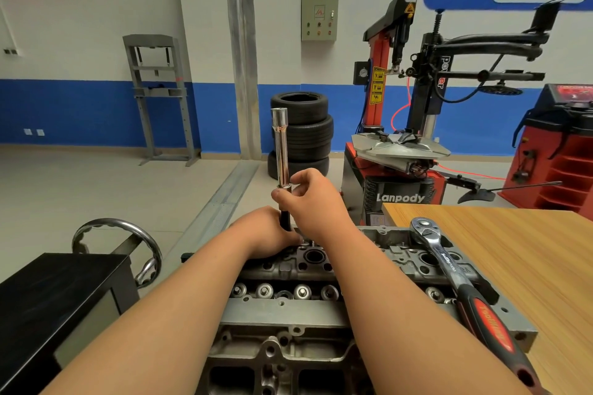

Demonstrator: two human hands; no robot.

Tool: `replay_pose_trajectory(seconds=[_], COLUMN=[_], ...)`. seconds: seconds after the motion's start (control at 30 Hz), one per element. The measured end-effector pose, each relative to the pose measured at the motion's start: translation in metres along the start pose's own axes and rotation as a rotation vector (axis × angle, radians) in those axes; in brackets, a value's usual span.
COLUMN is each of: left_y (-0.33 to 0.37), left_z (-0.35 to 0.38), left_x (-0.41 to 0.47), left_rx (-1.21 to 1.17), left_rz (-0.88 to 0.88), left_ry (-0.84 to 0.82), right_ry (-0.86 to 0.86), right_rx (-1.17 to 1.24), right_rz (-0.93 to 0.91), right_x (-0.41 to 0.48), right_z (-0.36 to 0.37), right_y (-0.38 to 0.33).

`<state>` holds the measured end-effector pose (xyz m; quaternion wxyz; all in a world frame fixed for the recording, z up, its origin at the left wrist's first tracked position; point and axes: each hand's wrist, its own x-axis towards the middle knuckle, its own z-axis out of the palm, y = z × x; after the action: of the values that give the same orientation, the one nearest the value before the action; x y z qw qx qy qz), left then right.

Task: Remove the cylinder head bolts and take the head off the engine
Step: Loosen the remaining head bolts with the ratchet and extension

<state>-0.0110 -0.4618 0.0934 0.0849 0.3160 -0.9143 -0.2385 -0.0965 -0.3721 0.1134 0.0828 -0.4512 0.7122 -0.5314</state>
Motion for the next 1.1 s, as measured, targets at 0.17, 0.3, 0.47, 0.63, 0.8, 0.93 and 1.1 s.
replay_pose_trajectory(seconds=[0.17,0.3,0.47,0.63,0.8,0.93,1.1], left_y=[0.0011,0.0021,-0.0016,0.0002,0.0011,0.0,-0.0006], left_z=[0.0025,0.0029,0.0039,0.0037,0.0046,0.0046,0.0054], left_x=[-0.0008,-0.0004,-0.0005,-0.002,-0.0036,-0.0039,-0.0051], left_rx=[0.033,0.043,0.059,0.083,0.108,0.073,0.031], left_rz=[-0.029,0.02,-0.011,-0.001,0.009,-0.014,-0.038], left_ry=[0.024,0.001,0.027,0.021,0.038,0.054,0.065], right_ry=[-0.026,-0.041,0.052,-0.08,-0.093,-0.038,-0.107], right_rx=[0.058,-0.007,0.078,0.188,0.007,-0.053,0.131], right_rz=[-0.009,-0.035,0.04,0.013,-0.055,-0.123,0.019], right_x=[-0.0025,-0.0036,0.0006,-0.0045,-0.0063,-0.0063,-0.0059], right_z=[-0.0026,0.0025,0.0004,0.0026,0.0005,-0.0016,-0.0045], right_y=[-0.0038,-0.0021,-0.0014,-0.008,-0.0041,-0.0042,-0.0061])
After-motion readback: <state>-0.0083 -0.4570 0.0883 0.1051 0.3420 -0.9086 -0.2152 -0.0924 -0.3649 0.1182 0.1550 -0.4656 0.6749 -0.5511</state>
